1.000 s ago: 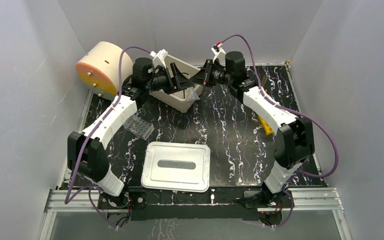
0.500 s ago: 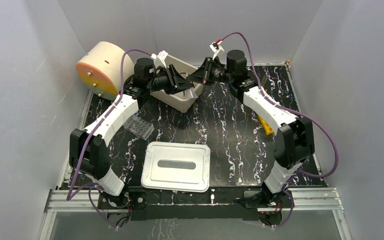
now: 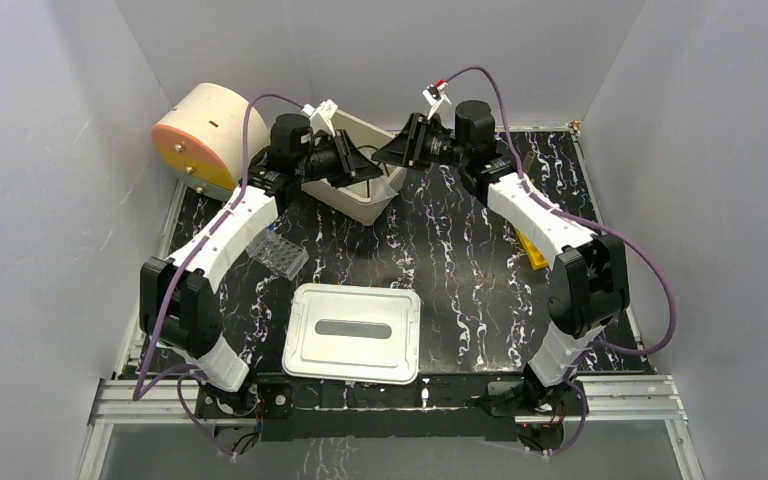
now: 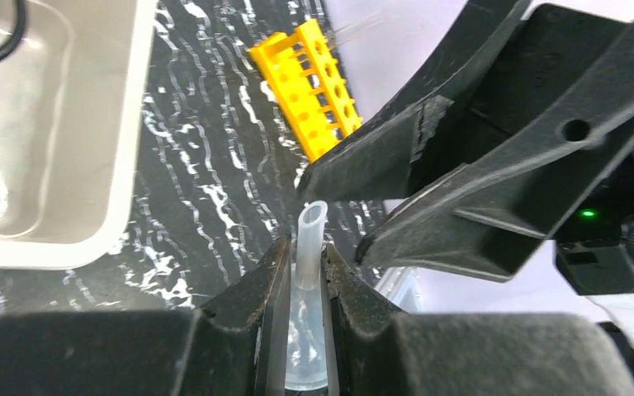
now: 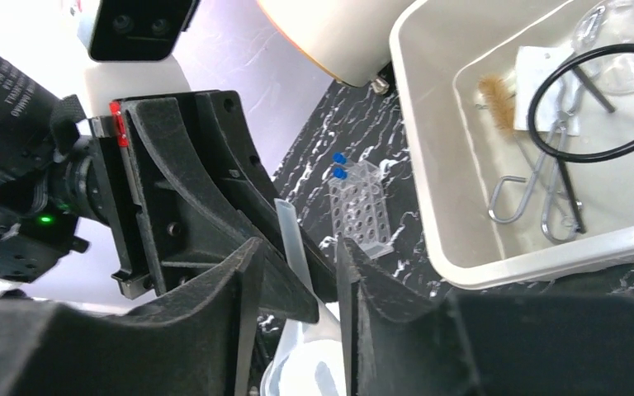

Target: Organize the chemistry lab equipment

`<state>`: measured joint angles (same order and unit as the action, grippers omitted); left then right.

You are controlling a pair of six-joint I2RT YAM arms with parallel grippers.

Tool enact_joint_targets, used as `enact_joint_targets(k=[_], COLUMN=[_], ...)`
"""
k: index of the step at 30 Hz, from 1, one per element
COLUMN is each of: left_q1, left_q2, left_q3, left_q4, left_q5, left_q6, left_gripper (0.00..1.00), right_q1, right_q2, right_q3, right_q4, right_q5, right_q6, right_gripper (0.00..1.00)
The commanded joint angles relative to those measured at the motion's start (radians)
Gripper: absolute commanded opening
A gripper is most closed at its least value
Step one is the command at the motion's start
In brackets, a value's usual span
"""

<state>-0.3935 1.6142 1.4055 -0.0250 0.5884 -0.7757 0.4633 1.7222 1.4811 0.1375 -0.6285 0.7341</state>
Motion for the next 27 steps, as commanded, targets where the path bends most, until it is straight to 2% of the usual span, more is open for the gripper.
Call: enact_joint_targets(k=[1,5,13,21,27], left_q1=[-0.002,0.001,0.004,0.007,0.009], left_q2=[0.006,0.018,0.082,0.153,0.228], left_q3=[0.071,0.088,0.220,0.181,0.166], left_q4=[-0.133,-0.148,-0.162,0.015,0.147], left_q5=[-0.109,-0.216,-0.504,-0.808,-0.892], left_q6=[0.160,0.243,0.453,0.626,0.677], left_gripper=[0.00,0.00,0.00,0.00,0.00], right_q1=[-0.033,-0.098,-0.117,-0.118,-0.122], right_q2=[-0.037,-0.077,-0.165,-0.209,-0.221], right_q3=[0.039,0.016,-0.034,-0.051,-0.066], right_q4=[0.004,-0.024,-0.136,-0.276,-0.313], right_q5=[0.057,0.077,0.164,0.202,0.198], right_q6=[-0.001,0.013,-0.099,-0.173,-0.175], right_gripper=[0.51,0.58,0.60,0.60,0.60])
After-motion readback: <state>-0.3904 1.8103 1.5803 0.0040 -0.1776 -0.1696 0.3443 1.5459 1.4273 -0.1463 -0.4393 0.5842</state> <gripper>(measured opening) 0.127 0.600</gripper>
